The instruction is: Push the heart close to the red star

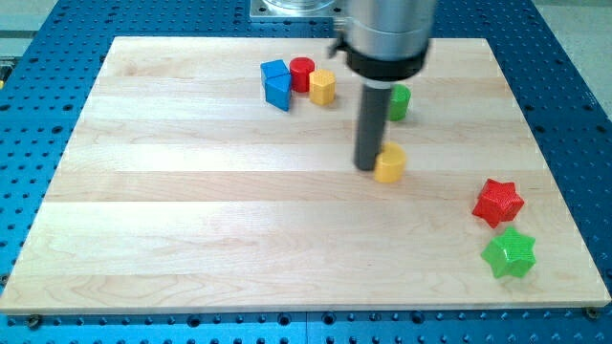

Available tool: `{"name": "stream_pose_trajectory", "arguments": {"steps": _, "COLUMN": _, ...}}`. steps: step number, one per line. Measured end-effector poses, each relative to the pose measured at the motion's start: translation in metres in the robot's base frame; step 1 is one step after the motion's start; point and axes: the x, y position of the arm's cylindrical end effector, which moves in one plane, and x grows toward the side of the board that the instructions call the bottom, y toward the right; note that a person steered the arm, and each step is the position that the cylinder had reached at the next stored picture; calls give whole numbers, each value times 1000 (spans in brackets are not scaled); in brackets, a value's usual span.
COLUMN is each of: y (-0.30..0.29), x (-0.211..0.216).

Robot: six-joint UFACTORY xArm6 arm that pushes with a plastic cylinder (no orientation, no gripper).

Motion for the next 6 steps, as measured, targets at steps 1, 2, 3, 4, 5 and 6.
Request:
{"name": "stream_pose_trajectory", "arguments": {"steps": 1, "y": 13, "x": -4}}
{"name": "stream_pose_trajectory", "arguments": {"steps": 2, "y": -60, "x": 7}}
{"name": "stream_pose_trajectory", "arguments": {"steps": 3, "y": -8, "x": 20}}
{"name": "stream_pose_trajectory", "arguments": {"steps": 4, "y": 52, "x": 14}}
{"name": "stream_pose_trajectory", "arguments": {"steps": 5, "y": 80, "x": 6}}
{"name": "stream_pose_trajectory", "arguments": {"steps": 6, "y": 80, "x": -13}}
